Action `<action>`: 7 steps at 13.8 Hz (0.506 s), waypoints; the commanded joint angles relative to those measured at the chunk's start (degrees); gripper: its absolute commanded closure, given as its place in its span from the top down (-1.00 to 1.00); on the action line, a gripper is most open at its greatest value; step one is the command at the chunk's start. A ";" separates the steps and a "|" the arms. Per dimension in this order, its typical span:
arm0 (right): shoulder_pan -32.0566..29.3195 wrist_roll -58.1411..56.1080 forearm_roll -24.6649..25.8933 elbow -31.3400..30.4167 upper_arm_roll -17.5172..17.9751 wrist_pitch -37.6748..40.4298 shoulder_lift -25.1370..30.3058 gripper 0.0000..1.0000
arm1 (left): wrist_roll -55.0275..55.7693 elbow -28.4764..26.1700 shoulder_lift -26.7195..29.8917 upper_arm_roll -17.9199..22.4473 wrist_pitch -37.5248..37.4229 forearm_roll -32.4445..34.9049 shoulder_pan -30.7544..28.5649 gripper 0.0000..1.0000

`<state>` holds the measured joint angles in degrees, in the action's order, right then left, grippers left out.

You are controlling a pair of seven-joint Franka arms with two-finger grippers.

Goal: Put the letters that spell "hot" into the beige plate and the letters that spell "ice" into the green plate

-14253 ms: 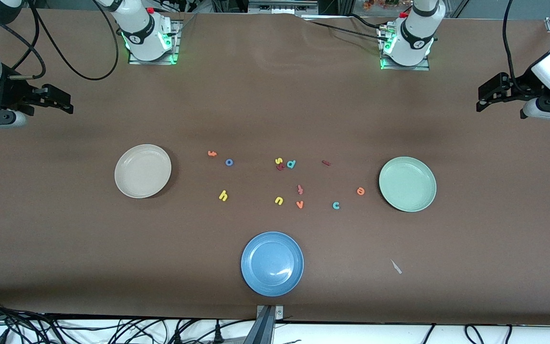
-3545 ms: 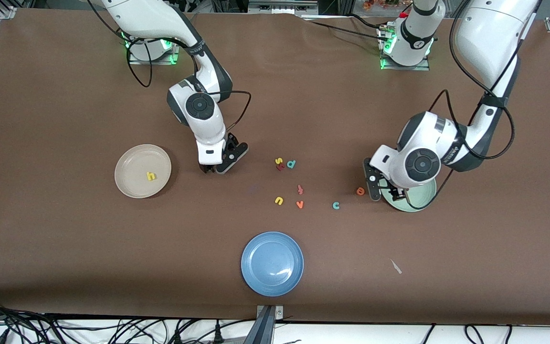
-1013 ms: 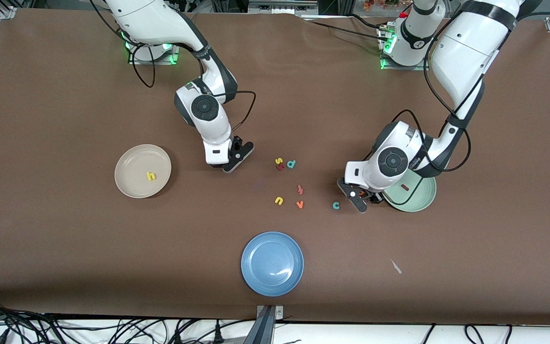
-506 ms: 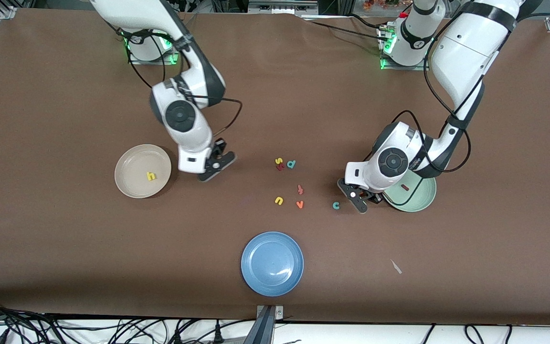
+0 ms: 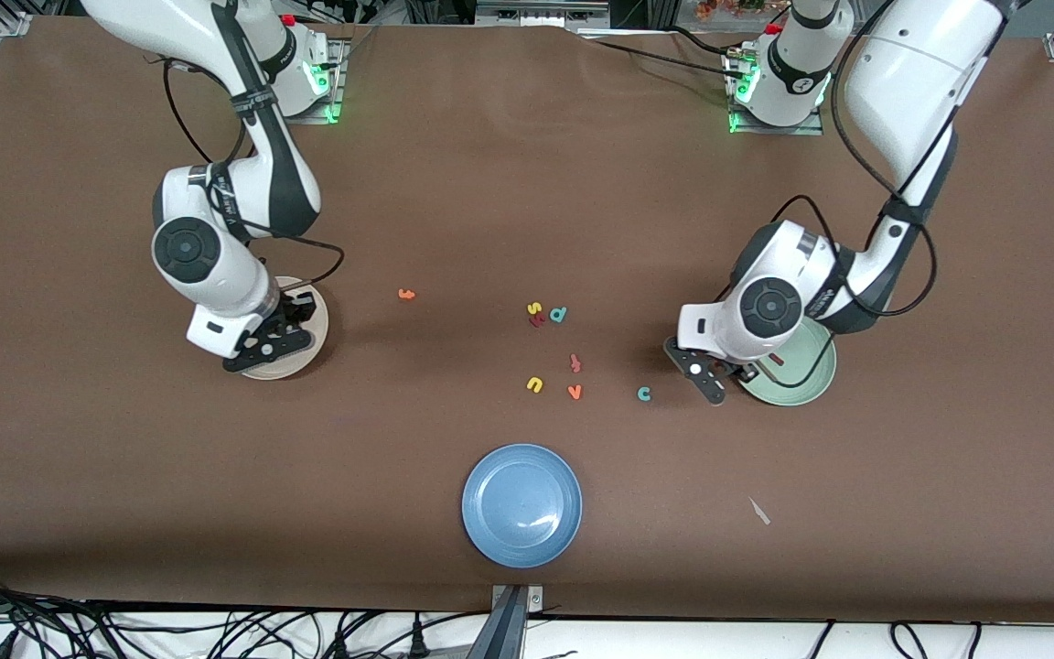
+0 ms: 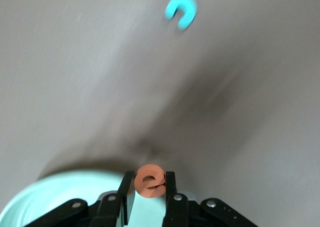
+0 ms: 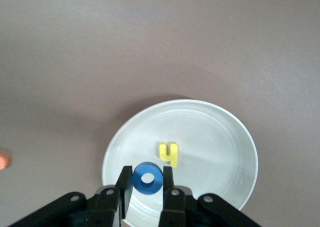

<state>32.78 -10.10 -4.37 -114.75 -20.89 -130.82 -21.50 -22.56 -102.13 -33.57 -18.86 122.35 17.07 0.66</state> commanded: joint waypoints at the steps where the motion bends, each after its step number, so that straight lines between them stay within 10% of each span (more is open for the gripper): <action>1: -3.41 -1.15 -5.89 -2.06 -0.20 -2.86 -0.55 -0.74 | -3.62 -5.96 3.85 -1.17 -0.53 1.65 -5.22 -1.00; 3: -5.27 -2.03 -9.32 -2.14 -0.20 -2.86 -1.26 -0.60 | -6.87 -8.60 5.17 -1.35 -0.27 1.65 -6.72 -1.00; 4: -5.45 -2.12 -10.29 -2.15 -0.20 -2.68 -1.61 -0.17 | -7.84 -8.88 5.18 -1.26 -0.18 1.65 -7.68 -0.38; 5: -5.88 -2.12 -11.26 -2.15 -0.20 -2.25 -1.79 0.97 | -7.94 -8.88 5.09 -1.35 -0.18 1.65 -8.04 0.85; 7: -5.63 -2.29 -11.36 -1.62 0.32 1.34 -1.18 1.00 | -8.81 -7.83 5.27 -1.70 -0.44 1.65 -7.96 1.00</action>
<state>26.88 -11.54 -14.16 -116.43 -21.27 -132.09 -23.55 -30.04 -108.85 -30.58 -19.33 121.72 17.09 -6.68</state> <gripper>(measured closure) 0.476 0.639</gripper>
